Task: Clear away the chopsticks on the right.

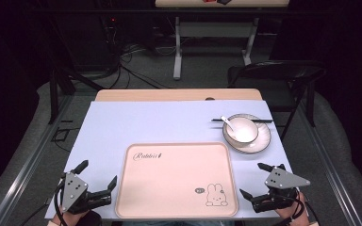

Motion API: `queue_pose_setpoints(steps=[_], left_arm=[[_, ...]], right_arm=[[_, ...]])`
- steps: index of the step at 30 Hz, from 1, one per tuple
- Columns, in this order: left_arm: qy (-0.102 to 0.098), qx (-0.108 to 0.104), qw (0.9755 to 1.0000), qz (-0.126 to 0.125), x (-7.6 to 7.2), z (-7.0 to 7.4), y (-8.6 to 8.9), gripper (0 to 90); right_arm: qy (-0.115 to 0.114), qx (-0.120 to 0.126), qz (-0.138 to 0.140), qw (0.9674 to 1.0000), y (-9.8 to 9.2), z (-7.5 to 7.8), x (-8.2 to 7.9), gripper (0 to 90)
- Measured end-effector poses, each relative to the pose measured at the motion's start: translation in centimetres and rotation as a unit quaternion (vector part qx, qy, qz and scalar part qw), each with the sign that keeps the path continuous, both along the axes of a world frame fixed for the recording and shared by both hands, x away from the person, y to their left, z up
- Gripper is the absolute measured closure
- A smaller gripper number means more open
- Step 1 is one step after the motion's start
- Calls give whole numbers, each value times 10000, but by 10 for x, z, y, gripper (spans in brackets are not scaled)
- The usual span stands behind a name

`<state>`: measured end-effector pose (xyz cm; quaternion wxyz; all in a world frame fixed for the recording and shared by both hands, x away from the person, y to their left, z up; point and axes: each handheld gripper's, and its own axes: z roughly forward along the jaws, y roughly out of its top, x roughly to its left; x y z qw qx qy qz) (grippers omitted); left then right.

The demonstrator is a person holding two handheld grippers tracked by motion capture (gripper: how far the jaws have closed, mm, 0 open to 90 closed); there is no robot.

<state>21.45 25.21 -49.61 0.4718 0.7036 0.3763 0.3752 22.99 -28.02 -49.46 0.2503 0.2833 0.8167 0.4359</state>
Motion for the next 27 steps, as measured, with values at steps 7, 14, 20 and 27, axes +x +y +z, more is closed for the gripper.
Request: queue_pose_setpoints(steps=[7, 14, 20, 27], left_arm=[[-4, 9, 10000, -10, 0, 0, 0, 0], [-3, 33, 10000, -18, 0, 0, -1, 0], [23, -2, 10000, 8, 0, 0, 0, 0], [55, -2, 10000, 22, 1, 0, -1, 0]], right_arm=[[93, -87, -27, 9999, -3, -2, 4, 12], [215, -324, -114, 9992, -12, -6, 11, 21], [535, -581, 15, 9969, -15, -7, 24, 5], [870, -1212, 417, 9879, -10, 1, 43, 0]])
